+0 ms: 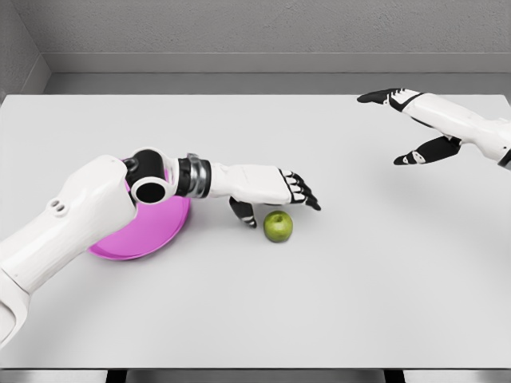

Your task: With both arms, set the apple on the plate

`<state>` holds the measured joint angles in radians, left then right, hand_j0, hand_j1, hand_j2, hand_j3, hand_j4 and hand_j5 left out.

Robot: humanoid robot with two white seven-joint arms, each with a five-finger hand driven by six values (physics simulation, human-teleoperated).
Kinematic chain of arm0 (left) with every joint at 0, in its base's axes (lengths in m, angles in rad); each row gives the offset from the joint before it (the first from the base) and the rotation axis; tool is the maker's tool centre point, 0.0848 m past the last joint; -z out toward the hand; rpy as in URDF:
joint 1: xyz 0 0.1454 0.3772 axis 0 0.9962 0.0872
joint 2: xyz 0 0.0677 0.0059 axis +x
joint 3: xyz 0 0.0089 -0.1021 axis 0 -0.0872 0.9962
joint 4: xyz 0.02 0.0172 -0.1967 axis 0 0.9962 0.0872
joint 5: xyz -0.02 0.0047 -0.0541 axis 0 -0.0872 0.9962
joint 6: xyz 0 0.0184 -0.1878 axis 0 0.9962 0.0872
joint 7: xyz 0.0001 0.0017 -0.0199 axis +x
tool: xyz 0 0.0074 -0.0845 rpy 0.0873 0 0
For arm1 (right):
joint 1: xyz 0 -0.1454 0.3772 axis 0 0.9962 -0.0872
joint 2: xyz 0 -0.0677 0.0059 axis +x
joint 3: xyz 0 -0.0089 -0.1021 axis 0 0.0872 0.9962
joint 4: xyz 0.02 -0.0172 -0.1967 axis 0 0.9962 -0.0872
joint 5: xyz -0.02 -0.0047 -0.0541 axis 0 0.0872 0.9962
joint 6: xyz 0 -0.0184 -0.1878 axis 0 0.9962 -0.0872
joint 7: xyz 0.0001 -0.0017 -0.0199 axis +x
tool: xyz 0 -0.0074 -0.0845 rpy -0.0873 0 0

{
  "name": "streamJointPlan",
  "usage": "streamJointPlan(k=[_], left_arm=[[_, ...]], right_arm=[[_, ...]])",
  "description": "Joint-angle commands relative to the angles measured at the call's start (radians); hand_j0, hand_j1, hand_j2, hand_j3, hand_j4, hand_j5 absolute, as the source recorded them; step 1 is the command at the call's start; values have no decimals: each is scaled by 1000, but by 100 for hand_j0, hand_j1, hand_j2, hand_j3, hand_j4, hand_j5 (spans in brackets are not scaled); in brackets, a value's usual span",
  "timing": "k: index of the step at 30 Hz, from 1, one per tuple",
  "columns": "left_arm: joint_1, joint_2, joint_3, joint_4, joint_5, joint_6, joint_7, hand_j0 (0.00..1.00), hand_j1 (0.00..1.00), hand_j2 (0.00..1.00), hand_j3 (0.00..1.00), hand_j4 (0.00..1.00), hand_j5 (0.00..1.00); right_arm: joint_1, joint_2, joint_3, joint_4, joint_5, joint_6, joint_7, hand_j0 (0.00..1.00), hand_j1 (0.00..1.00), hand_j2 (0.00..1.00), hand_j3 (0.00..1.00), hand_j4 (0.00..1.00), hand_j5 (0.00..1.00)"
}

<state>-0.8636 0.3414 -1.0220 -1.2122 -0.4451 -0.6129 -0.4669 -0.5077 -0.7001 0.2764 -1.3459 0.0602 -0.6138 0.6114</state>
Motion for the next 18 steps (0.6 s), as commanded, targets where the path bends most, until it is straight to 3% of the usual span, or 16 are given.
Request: streamJointPlan(k=[1, 10, 15, 18], left_arm=[[0, 1, 0, -1, 9, 2, 2, 100, 100, 100, 100, 100, 100], [0, 13, -32, -24, 13, 2, 5, 99, 99, 99, 99, 99, 99], [0, 16, -43, -26, 11, 2, 5, 86, 86, 86, 86, 86, 86], [-2, 16, -56, -24, 8, 2, 5, 86, 86, 86, 86, 86, 86]], right_arm=[[0, -1, 0, 1, -8, 3, 0, 100, 100, 100, 100, 100, 100], [0, -1, 0, 1, -8, 3, 0, 100, 100, 100, 100, 100, 100], [0, -1, 0, 1, -8, 3, 0, 100, 100, 100, 100, 100, 100], [0, -1, 0, -1, -8, 3, 0, 100, 100, 100, 100, 100, 100]])
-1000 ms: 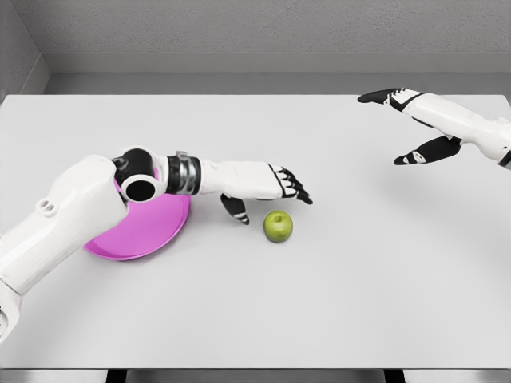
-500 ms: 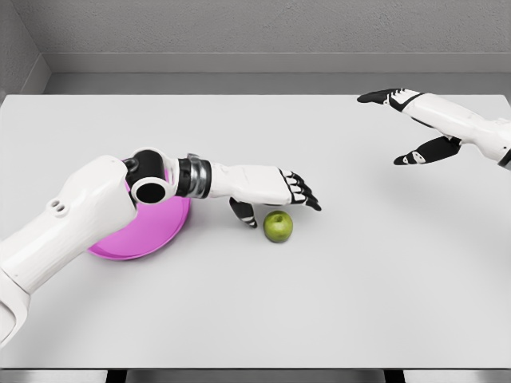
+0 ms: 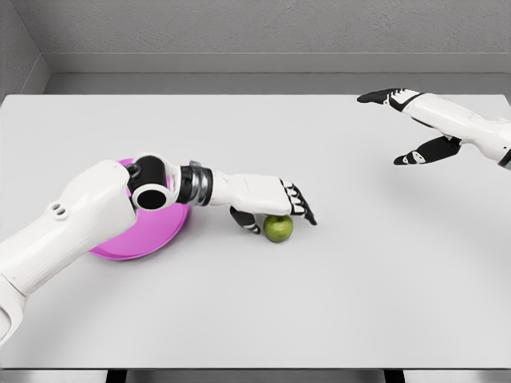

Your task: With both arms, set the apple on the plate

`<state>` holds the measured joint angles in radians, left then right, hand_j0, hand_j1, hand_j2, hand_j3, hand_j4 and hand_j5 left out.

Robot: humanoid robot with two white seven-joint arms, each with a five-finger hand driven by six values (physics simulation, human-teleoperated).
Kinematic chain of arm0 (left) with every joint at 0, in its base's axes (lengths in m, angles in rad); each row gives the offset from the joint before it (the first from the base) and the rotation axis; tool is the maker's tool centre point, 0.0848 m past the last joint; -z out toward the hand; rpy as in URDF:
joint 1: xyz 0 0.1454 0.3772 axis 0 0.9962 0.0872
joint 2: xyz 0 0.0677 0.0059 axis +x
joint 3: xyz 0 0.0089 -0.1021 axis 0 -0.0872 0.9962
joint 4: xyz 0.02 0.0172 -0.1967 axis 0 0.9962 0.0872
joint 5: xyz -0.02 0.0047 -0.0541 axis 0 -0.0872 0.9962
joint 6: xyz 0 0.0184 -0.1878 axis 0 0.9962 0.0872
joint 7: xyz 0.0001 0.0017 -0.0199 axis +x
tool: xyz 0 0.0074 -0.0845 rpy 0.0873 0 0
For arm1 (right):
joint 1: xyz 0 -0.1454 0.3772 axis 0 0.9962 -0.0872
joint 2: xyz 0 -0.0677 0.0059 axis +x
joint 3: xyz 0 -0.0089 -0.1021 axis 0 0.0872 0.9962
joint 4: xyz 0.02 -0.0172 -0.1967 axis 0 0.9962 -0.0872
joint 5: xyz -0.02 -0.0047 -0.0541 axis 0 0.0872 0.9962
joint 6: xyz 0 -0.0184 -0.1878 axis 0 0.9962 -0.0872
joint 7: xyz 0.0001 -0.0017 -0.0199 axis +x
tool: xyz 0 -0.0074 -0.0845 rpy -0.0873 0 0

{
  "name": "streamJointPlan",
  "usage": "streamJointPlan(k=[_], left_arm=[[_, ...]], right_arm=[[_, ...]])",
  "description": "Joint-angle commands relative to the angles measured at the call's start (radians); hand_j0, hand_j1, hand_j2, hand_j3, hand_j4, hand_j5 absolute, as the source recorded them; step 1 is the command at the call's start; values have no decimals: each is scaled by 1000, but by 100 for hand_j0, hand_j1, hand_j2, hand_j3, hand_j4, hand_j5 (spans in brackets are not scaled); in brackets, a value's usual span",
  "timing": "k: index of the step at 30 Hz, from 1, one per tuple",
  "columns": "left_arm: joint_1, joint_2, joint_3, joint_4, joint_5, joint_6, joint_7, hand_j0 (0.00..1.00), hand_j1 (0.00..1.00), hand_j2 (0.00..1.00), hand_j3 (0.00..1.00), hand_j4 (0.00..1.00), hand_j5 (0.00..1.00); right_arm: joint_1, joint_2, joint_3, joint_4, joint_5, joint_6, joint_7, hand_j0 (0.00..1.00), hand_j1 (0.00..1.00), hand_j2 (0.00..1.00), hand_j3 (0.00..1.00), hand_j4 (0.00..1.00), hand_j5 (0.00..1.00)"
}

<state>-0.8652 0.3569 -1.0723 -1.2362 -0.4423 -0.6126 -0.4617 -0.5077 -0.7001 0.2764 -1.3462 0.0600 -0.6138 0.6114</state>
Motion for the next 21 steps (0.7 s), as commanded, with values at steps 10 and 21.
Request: streamJointPlan(k=[10, 21], left_arm=[[0, 2, -12, 3, 2, 2, 0, 86, 86, 86, 86, 86, 86], [0, 17, -12, 1, 2, 2, -3, 52, 52, 52, 52, 52, 52]], right_arm=[[0, -1, 0, -1, -8, 3, 0, 100, 100, 100, 100, 100, 100], [0, -1, 0, -1, -8, 3, 0, 100, 100, 100, 100, 100, 100]])
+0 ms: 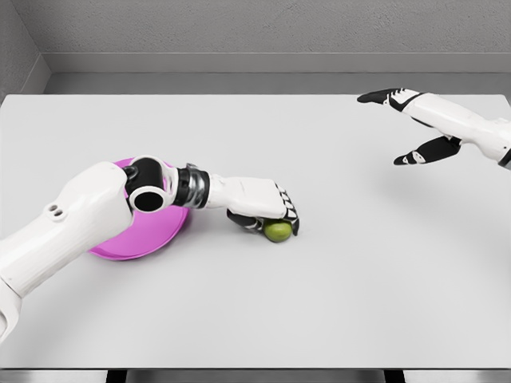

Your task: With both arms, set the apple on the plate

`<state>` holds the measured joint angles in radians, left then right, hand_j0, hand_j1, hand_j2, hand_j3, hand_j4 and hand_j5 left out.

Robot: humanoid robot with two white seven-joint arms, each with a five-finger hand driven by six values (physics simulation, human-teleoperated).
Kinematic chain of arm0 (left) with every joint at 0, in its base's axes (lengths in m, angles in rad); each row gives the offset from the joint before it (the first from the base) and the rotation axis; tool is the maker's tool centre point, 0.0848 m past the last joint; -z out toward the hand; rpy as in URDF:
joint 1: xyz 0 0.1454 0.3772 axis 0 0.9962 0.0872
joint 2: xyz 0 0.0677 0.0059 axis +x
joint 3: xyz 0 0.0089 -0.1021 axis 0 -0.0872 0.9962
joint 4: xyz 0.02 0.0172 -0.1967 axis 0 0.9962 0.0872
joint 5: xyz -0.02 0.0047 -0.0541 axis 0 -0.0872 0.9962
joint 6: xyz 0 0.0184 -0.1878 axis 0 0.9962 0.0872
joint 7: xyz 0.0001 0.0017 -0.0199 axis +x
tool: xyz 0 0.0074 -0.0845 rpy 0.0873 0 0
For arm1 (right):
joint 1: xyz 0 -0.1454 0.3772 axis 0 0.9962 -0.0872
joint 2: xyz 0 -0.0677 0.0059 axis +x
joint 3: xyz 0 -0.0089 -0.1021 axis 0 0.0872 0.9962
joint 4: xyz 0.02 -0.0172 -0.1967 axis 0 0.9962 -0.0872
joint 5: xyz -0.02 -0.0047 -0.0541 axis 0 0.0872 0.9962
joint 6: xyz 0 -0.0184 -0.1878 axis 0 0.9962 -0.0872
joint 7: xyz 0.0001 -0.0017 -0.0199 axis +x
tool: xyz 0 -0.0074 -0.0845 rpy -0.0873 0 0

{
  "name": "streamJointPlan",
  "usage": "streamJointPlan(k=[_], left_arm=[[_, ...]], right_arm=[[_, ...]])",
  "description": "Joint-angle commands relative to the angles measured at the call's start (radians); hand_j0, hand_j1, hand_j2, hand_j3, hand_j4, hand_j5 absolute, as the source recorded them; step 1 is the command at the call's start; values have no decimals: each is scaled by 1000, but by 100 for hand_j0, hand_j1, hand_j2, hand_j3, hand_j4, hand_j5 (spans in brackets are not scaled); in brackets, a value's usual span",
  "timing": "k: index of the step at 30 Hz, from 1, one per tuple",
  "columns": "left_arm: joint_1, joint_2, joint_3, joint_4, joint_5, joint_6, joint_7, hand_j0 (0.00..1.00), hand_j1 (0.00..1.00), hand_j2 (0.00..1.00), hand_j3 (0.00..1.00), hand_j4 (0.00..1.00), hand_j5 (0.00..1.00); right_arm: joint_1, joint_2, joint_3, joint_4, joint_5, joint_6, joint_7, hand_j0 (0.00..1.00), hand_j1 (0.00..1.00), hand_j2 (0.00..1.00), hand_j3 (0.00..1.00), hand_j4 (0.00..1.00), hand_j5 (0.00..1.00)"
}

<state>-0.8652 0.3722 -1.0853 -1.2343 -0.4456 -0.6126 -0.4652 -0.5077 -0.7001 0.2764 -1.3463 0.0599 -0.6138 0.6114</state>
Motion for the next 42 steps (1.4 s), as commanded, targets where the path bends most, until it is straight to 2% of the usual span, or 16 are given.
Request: streamJointPlan(k=[1, 7, 9, 12, 14, 15, 20, 22, 24, 26, 28, 36, 37, 38, 40, 42], left_arm=[[0, 2, 1, -1, 5, 2, 0, 51, 51, 51, 51, 51, 51], [-8, 28, 4, -2, 15, 2, 7, 47, 47, 47, 47, 47, 47], [-11, 65, 7, -1, 56, 2, 8, 45, 45, 45, 45, 45, 45], [-52, 163, 18, -5, 185, 2, 10, 44, 44, 44, 44, 44, 44], [-54, 232, 70, -5, 202, 2, 10, 44, 44, 44, 44, 44, 44], [-55, 306, 94, -5, 223, 2, 10, 45, 45, 45, 45, 45, 45], [-34, 501, 94, -2, 222, 2, 5, 48, 48, 48, 48, 48, 48], [-18, 510, 88, -2, 219, 2, 0, 49, 49, 49, 49, 49, 49], [-14, 511, 88, -4, 219, 2, -1, 58, 58, 58, 58, 58, 58], [-14, 511, 88, -2, 222, 2, 0, 83, 83, 83, 83, 83, 83], [-14, 511, 91, 4, 223, 2, 2, 100, 100, 100, 100, 100, 100], [-18, 524, 104, 15, 248, 2, 10, 100, 100, 100, 100, 100, 100], [-14, 531, 105, 51, 292, 2, 10, 100, 100, 100, 100, 100, 100], [-26, 516, 129, 199, 354, 2, 10, 100, 100, 100, 100, 100, 100], [-25, 472, 266, 369, 354, 2, 8, 100, 100, 100, 100, 100, 100], [-28, 467, 271, 429, 357, 2, 7, 100, 100, 100, 100, 100, 100]], right_arm=[[0, -1, 0, -1, -8, 3, 0, 100, 100, 100, 100, 100, 100], [0, 1, 0, -1, -8, 3, 0, 100, 100, 100, 100, 100, 100], [0, 8, 0, -1, -8, 3, 0, 100, 100, 100, 100, 100, 100], [0, 8, 0, -1, -8, 3, 0, 100, 100, 100, 100, 100, 100], [0, 10, 0, 1, -8, 3, 0, 100, 100, 100, 100, 100, 100], [0, 10, 0, -1, -8, 3, 0, 100, 100, 100, 100, 100, 100], [2, 8, 0, -1, -8, 3, 0, 100, 100, 100, 100, 100, 100], [0, 8, 0, 1, -8, 3, 0, 100, 100, 100, 100, 100, 100], [0, 10, 0, 1, -8, 3, 0, 100, 100, 100, 100, 100, 100], [0, 14, 0, 1, -8, 3, 0, 100, 100, 100, 100, 100, 100], [0, 14, 0, 1, -8, 3, 0, 100, 100, 100, 100, 100, 100], [2, 14, 0, 1, -8, 3, 0, 100, 100, 100, 100, 100, 100], [2, 14, 0, 1, -8, 3, 0, 100, 100, 100, 100, 100, 100], [2, 14, 0, 1, -8, 3, 0, 100, 100, 100, 100, 100, 100], [2, 14, 0, 1, -8, 3, 0, 100, 100, 100, 100, 100, 100], [2, 14, -2, 1, -8, 3, 0, 100, 100, 100, 100, 100, 100]])
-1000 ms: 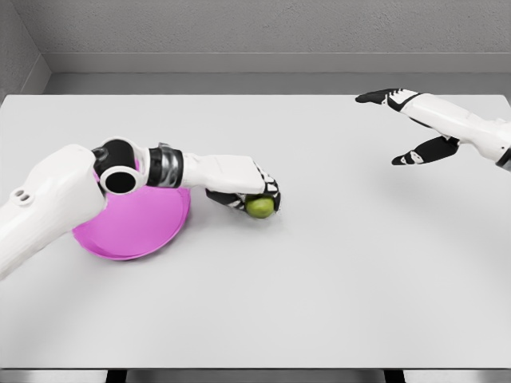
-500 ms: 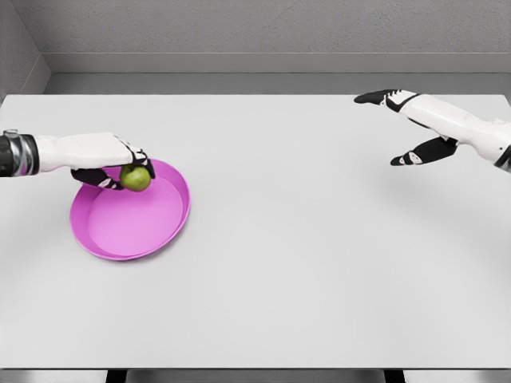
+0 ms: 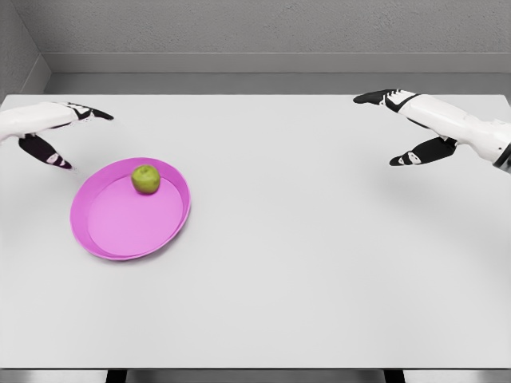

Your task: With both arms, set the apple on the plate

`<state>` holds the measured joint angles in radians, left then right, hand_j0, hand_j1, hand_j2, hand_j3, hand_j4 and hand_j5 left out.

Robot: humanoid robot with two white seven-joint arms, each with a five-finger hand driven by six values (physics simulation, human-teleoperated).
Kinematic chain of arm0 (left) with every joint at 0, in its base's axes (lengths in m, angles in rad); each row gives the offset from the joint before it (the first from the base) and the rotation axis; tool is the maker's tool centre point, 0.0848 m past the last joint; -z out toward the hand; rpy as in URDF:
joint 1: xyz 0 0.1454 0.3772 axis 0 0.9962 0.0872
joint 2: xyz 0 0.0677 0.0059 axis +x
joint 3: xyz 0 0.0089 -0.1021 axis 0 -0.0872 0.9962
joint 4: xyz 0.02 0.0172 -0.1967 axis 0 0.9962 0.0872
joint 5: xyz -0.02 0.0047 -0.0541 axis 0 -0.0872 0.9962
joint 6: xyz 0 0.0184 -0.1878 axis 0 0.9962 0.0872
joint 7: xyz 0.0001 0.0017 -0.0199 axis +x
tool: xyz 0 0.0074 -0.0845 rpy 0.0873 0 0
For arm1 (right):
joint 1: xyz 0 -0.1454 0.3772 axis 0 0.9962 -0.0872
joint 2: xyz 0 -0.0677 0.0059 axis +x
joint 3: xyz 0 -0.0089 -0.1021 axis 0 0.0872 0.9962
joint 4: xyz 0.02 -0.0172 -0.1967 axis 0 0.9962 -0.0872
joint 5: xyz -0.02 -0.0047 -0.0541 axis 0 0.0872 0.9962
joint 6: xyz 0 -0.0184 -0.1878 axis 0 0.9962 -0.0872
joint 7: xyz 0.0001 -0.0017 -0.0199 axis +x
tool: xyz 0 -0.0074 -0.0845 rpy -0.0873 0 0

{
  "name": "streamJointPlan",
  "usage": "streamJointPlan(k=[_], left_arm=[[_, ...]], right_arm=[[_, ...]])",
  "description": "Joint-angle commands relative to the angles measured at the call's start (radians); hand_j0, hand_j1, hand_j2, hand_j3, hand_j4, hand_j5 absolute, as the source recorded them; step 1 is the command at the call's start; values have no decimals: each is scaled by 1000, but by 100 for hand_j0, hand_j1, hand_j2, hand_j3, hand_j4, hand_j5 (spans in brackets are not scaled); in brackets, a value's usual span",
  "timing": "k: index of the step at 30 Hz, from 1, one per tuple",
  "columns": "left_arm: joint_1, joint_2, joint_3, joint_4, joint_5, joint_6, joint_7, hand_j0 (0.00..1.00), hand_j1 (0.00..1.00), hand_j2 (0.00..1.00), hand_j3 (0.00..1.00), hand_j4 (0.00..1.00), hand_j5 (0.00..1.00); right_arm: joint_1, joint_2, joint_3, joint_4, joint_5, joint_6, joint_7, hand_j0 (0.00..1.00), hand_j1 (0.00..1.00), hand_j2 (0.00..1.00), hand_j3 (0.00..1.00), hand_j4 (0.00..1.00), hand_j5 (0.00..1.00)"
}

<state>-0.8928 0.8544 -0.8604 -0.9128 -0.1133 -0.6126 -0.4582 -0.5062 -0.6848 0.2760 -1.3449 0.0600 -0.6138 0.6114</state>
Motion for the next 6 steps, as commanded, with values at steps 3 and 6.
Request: streamJointPlan(k=[3, 6], left_arm=[[0, -40, 46, 144, 23, 2, 0, 100, 100, 100, 100, 100, 100], [0, -52, 46, 150, 23, 2, 0, 100, 100, 100, 100, 100, 100]], right_arm=[[0, -1, 0, 0, -8, 3, 0, 100, 100, 100, 100, 100, 100], [6, 1, 0, 0, -8, 3, 0, 100, 100, 100, 100, 100, 100]])
